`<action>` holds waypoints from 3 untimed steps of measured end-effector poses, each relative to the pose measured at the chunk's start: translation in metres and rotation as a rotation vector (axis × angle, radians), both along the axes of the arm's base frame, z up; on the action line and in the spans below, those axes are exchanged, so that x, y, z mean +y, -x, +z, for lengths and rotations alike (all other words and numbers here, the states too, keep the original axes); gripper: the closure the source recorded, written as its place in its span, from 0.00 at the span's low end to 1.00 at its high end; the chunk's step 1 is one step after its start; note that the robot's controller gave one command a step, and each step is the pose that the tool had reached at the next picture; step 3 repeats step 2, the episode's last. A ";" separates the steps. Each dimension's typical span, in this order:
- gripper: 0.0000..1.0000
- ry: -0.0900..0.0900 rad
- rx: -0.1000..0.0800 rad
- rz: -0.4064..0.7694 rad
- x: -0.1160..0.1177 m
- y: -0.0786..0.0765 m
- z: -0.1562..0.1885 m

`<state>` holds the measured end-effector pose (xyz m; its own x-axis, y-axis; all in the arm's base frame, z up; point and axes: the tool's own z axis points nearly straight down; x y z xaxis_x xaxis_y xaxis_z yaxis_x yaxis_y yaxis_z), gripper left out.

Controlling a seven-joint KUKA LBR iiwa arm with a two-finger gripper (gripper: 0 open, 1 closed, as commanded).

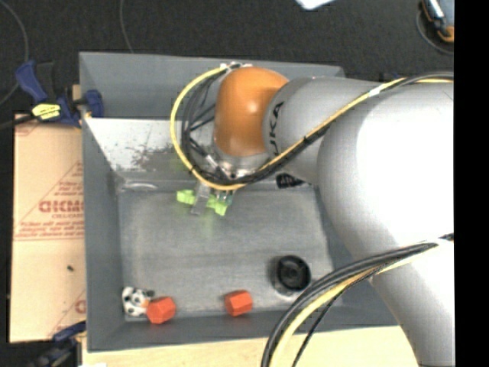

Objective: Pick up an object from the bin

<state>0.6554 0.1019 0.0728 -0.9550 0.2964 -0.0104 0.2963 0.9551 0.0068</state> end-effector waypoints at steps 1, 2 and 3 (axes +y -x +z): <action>1.00 0.000 0.000 0.000 0.000 0.000 0.000; 1.00 0.000 0.001 -0.001 0.000 0.001 0.004; 1.00 0.000 0.001 -0.001 0.000 0.001 0.004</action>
Offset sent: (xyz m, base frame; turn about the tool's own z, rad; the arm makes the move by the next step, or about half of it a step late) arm -0.0003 0.0000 0.0284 0.0000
